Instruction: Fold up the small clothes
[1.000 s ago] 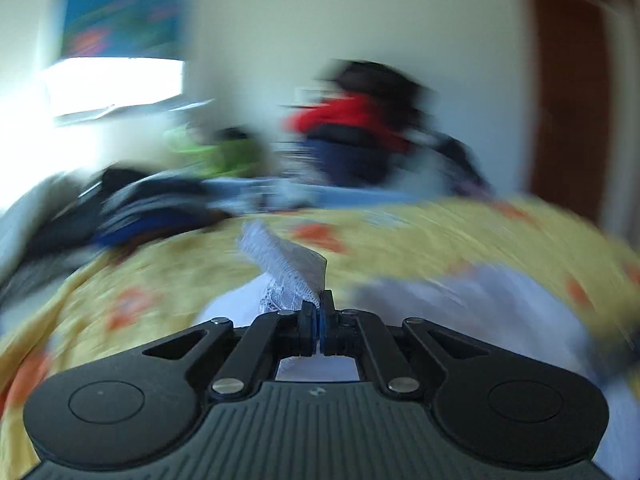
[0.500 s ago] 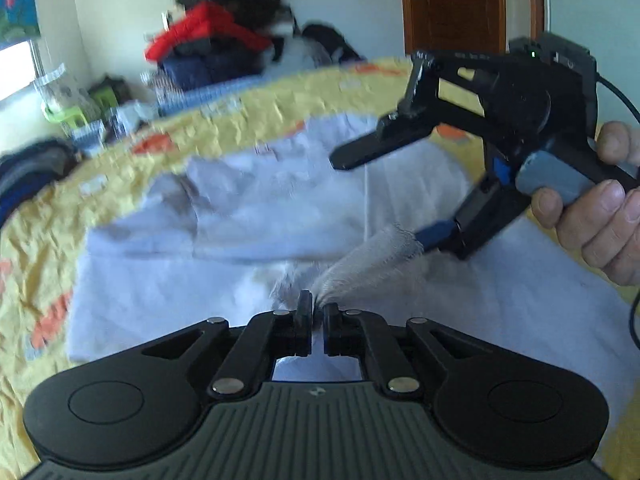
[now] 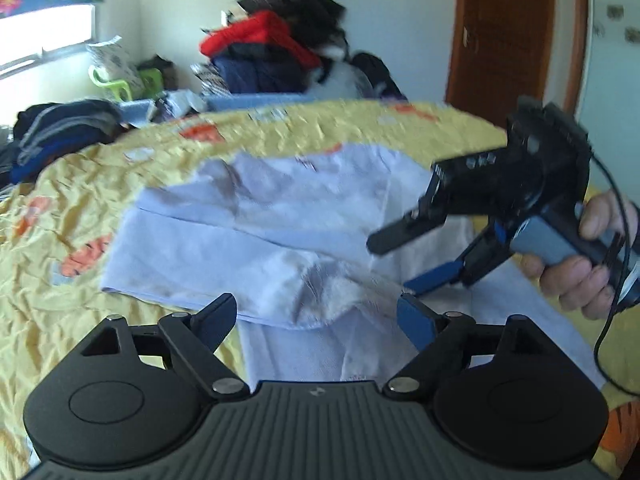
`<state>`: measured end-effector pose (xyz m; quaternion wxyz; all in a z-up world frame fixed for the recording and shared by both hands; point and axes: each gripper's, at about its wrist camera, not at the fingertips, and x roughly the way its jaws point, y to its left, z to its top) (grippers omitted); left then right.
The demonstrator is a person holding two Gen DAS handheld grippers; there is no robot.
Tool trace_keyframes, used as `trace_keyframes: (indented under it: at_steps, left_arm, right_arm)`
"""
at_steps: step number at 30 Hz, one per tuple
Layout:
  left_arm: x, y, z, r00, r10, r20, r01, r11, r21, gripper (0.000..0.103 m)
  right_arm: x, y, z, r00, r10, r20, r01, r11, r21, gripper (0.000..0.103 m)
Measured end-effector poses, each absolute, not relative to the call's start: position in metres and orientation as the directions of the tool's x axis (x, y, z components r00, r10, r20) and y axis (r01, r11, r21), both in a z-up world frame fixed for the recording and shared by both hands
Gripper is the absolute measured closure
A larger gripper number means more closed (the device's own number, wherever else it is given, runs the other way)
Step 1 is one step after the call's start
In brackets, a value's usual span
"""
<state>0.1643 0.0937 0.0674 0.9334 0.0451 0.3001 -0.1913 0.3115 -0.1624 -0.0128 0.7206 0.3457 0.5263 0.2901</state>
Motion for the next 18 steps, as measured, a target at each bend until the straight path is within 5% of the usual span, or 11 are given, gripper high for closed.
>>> trace_keyframes:
  at_steps: [1,3,5,10,13,18]
  left_arm:
    - [0.162,0.096,0.069,0.754,-0.322,-0.573,0.369,0.929,-0.037,0.015]
    - [0.156,0.104,0.071,0.762,-0.314,-0.567,0.347,0.936,-0.052,0.015]
    - [0.151,0.111,0.071,0.765,-0.299,-0.571,0.327,0.943,-0.056,0.015]
    - [0.143,0.124,0.065,0.755,-0.282,-0.593,0.293,0.953,-0.080,0.015]
    - [0.143,0.125,0.064,0.755,-0.271,-0.597,0.274,0.958,-0.089,0.015]
    - [0.140,0.124,0.072,0.777,-0.275,-0.566,0.264,0.959,-0.103,0.015]
  right_arm:
    - [0.313,-0.159,-0.012,0.271,0.778,-0.568,-0.065,0.603,0.795,0.028]
    - [0.318,-0.155,-0.012,0.242,0.764,-0.598,-0.070,0.628,0.775,0.055]
    - [0.320,-0.155,-0.016,0.216,0.761,-0.612,-0.051,0.634,0.771,0.065]
    - [0.317,-0.161,-0.023,0.223,0.759,-0.612,-0.031,0.633,0.774,0.068]
    - [0.315,-0.161,-0.025,0.218,0.759,-0.613,-0.021,0.632,0.775,0.095]
    - [0.309,-0.154,-0.011,0.253,0.744,-0.619,-0.091,0.655,0.750,0.097]
